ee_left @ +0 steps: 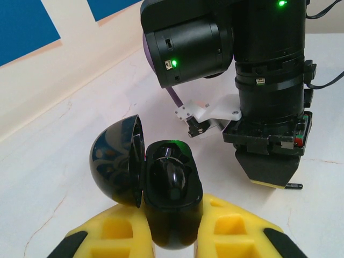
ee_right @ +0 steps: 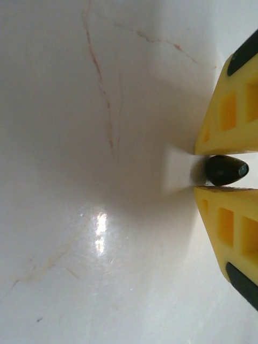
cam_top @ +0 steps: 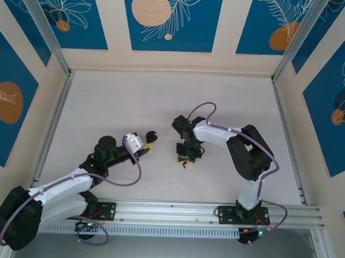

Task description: Insert wireless bluetooth earbuds into charging case

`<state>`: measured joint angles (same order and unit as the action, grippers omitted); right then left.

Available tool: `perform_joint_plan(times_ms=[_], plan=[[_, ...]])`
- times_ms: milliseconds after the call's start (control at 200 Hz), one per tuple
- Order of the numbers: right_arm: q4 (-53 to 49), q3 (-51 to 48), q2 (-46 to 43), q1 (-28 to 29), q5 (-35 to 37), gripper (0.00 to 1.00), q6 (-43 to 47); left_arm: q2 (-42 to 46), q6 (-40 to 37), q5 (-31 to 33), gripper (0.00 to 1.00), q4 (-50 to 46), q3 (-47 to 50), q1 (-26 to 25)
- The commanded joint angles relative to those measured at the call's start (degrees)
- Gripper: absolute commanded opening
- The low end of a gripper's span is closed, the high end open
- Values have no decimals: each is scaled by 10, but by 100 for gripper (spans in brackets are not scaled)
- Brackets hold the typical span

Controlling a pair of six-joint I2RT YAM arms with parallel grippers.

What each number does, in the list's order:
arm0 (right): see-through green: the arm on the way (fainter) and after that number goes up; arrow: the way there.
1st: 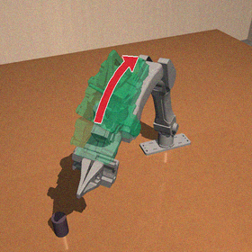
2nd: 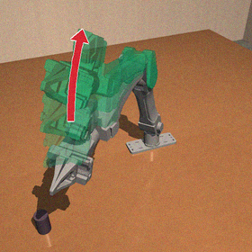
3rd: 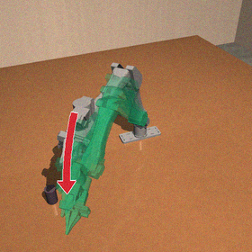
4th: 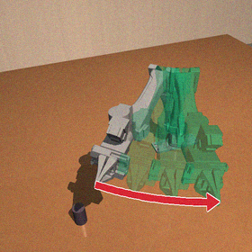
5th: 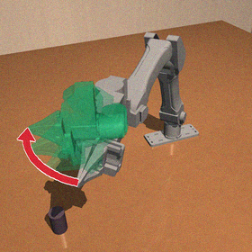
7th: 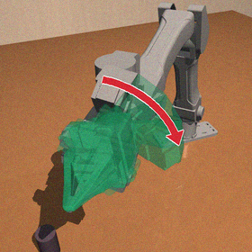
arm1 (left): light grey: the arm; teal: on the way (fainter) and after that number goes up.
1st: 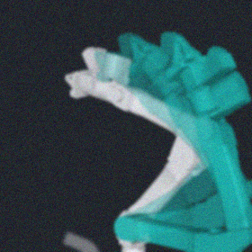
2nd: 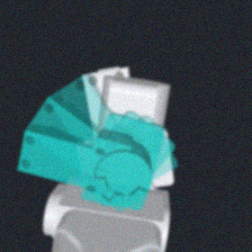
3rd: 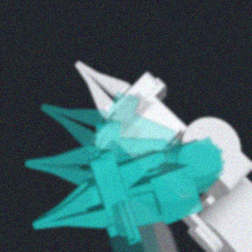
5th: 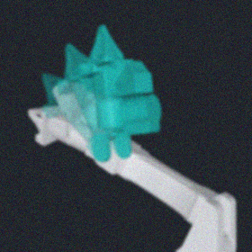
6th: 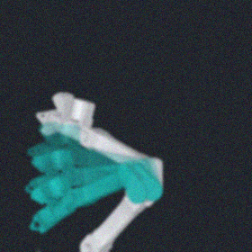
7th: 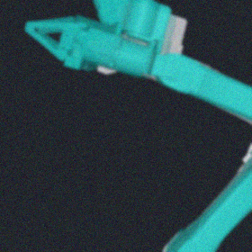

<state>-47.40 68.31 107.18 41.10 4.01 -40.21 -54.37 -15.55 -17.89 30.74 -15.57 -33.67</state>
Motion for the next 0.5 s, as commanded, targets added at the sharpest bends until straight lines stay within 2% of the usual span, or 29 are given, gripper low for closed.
perform_joint_plan(times_ms=[0,265,495], plan=[[-31,3,7,10,4,20,-1,7,-9,3,15,-1,3,-5],[12,-27,-49,8,6,18,-16,-25,2,-4,15,21,5,-5],[119,-84,-129,-9,3,17,-31,-140,55,-36,14,149,14,-7]])
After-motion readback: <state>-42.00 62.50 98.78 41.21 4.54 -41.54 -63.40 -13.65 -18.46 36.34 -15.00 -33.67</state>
